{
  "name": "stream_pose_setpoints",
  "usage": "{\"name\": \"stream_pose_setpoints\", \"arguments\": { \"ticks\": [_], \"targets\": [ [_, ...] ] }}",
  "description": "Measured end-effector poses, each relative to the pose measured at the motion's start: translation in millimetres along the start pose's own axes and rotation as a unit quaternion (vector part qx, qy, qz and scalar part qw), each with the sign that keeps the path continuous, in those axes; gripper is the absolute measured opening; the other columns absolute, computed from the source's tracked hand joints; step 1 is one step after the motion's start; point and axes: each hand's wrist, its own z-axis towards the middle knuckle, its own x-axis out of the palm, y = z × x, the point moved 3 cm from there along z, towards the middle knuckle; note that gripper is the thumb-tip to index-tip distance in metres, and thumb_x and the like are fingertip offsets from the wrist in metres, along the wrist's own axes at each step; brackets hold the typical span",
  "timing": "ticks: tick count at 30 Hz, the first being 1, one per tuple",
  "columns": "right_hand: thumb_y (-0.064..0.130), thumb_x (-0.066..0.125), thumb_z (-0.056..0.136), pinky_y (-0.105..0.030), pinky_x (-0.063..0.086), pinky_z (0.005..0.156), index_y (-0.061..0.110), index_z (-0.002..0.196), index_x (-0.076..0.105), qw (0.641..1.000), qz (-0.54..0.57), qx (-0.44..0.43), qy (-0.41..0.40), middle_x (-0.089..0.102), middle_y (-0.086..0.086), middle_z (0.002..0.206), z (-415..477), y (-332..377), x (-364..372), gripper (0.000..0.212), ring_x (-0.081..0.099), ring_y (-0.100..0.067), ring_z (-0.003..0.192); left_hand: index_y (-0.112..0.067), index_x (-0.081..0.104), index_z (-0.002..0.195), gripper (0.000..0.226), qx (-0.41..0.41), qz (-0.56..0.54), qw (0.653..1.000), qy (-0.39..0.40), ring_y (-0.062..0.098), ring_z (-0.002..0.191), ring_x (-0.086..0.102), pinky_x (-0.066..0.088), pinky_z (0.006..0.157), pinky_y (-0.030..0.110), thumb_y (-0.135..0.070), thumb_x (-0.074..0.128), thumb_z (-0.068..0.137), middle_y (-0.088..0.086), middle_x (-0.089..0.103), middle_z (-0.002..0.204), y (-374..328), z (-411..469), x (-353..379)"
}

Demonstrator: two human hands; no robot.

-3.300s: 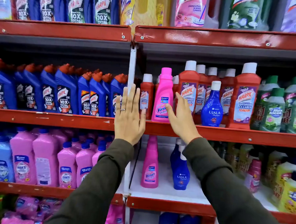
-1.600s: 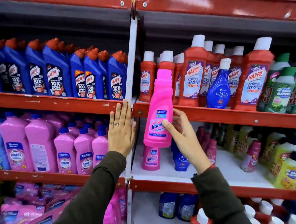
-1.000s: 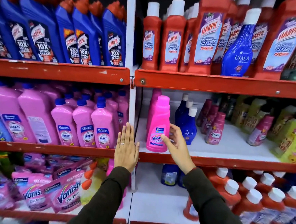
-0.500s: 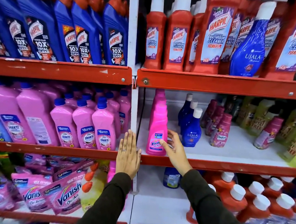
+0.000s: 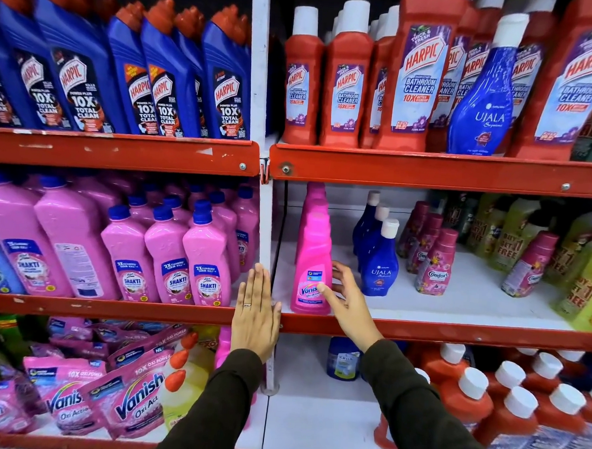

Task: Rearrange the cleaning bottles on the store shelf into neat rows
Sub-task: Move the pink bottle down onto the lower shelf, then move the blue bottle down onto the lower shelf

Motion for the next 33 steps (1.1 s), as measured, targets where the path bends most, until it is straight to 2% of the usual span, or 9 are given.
{"name": "stream_pose_setpoints", "arguments": {
  "ticks": [4, 7, 9, 11, 15, 21, 26, 30, 33],
  "targets": [
    [0.029, 0.064, 0.097, -0.016, 0.057, 0.084, 0.043, 0.131, 0.046, 1.000, -0.002, 0.002, -0.001, 0.061, 0.019, 0.127, -1, 2, 0, 0.042, 0.063, 0.008, 0.114, -0.003, -0.014, 0.157, 0.068, 0.006, 0.008, 1.000, -0.006, 0.037, 0.147, 0.032, 0.020, 0.125, 0.045, -0.030, 0.016, 0.103, 0.019, -0.007, 0.166, -2, 1, -4],
    [0.030, 0.064, 0.097, -0.015, 0.057, 0.083, 0.043, 0.132, 0.045, 1.000, -0.002, 0.004, 0.000, 0.060, 0.019, 0.128, -1, 2, -1, 0.042, 0.063, 0.010, 0.114, -0.003, -0.015, 0.157, 0.075, 0.005, 0.000, 1.000, -0.003, 0.038, 0.145, 0.036, 0.013, 0.126, 0.043, -0.029, 0.025, 0.099, 0.022, 0.011, 0.162, -3, 2, -6],
    [0.030, 0.064, 0.097, -0.015, 0.057, 0.083, 0.042, 0.133, 0.045, 1.000, -0.001, 0.004, 0.001, 0.060, 0.019, 0.128, -2, 2, -1, 0.043, 0.063, 0.010, 0.113, -0.004, -0.015, 0.157, 0.076, 0.006, 0.001, 1.000, 0.002, 0.039, 0.144, 0.037, 0.021, 0.124, 0.046, -0.029, 0.026, 0.098, 0.023, 0.017, 0.159, -4, 3, -7],
    [0.030, 0.064, 0.096, -0.015, 0.057, 0.082, 0.044, 0.131, 0.045, 1.000, 0.003, 0.007, 0.003, 0.060, 0.019, 0.127, -1, 2, -1, 0.042, 0.063, 0.010, 0.112, -0.005, -0.016, 0.157, 0.077, 0.009, 0.000, 1.000, 0.007, 0.040, 0.144, 0.037, 0.020, 0.124, 0.047, -0.029, 0.027, 0.098, 0.023, 0.018, 0.160, -5, 3, -8],
    [0.032, 0.065, 0.096, -0.013, 0.056, 0.081, 0.047, 0.129, 0.045, 1.000, -0.002, 0.009, 0.008, 0.060, 0.020, 0.126, -1, 2, -2, 0.042, 0.063, 0.009, 0.113, -0.008, -0.020, 0.156, 0.076, 0.009, 0.005, 1.000, 0.005, 0.038, 0.148, 0.028, 0.001, 0.121, 0.039, -0.029, 0.025, 0.098, 0.019, -0.002, 0.166, -4, 3, -8],
    [0.037, 0.064, 0.096, -0.016, 0.053, 0.092, 0.037, 0.141, 0.044, 0.996, -0.091, -0.011, -0.015, 0.056, 0.010, 0.136, -9, 7, -8, 0.049, 0.055, -0.010, 0.131, -0.007, -0.016, 0.157, 0.075, 0.011, 0.011, 1.000, 0.000, 0.037, 0.149, 0.030, 0.002, 0.122, 0.038, -0.031, 0.025, 0.100, 0.020, 0.009, 0.163, -5, 1, -10],
    [0.036, 0.053, 0.102, -0.041, 0.033, 0.121, 0.022, 0.152, 0.039, 0.920, -0.306, -0.172, -0.175, 0.040, 0.001, 0.157, -24, 41, -31, 0.054, 0.034, -0.017, 0.147, -0.009, -0.015, 0.158, 0.064, 0.026, 0.017, 0.999, -0.026, 0.020, 0.156, -0.012, -0.003, 0.125, 0.038, -0.039, 0.007, 0.106, 0.009, -0.024, 0.166, -23, 11, -16],
    [0.034, 0.051, 0.102, -0.044, 0.024, 0.124, 0.019, 0.156, 0.034, 0.868, -0.366, -0.214, -0.257, 0.029, -0.004, 0.165, -25, 80, -54, 0.058, 0.024, -0.026, 0.154, -0.007, -0.002, 0.159, 0.069, 0.052, 0.014, 0.996, -0.064, 0.023, 0.156, -0.003, -0.002, 0.127, 0.039, -0.035, 0.028, 0.104, 0.008, -0.020, 0.167, -60, 48, -37],
    [0.038, 0.049, 0.102, -0.046, 0.018, 0.126, 0.019, 0.156, 0.033, 0.838, -0.394, -0.228, -0.300, 0.024, -0.006, 0.167, -21, 110, -76, 0.060, 0.019, -0.027, 0.156, -0.009, -0.003, 0.159, 0.068, 0.075, 0.008, 0.991, -0.112, 0.019, 0.156, -0.009, -0.004, 0.127, 0.038, -0.034, 0.028, 0.104, 0.004, -0.019, 0.168, -92, 86, -64]
  ]
}}
